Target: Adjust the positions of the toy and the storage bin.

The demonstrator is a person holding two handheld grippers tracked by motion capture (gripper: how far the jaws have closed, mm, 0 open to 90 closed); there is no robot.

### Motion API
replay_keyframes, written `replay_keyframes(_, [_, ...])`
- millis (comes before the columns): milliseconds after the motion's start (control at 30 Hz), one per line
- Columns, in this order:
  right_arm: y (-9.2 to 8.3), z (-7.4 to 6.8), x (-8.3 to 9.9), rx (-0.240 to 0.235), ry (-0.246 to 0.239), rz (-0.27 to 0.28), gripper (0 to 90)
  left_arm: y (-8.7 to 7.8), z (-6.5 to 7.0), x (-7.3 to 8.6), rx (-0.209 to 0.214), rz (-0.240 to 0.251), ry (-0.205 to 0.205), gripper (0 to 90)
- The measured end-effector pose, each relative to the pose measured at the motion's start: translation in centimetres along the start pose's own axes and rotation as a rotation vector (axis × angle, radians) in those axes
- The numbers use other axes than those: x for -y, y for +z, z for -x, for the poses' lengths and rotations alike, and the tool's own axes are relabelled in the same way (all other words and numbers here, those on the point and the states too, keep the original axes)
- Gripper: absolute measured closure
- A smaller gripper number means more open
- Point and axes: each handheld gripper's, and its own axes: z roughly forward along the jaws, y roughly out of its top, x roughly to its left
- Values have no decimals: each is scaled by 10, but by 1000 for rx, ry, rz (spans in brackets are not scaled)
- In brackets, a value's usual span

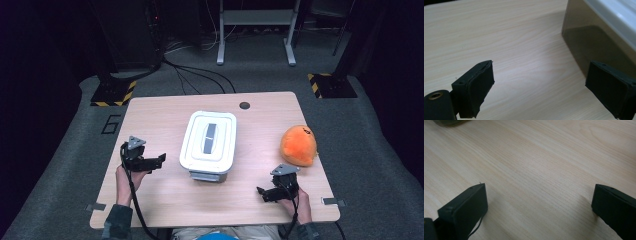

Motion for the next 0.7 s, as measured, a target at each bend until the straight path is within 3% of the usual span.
replay_keyframes(233, [1,0,-1,-2,-3,0,0,-4,17,-28,5,16,29,73])
replay_keyframes(700, [1,0,-1,-7,-6,1,0,7,48,-71,9,4,74,45])
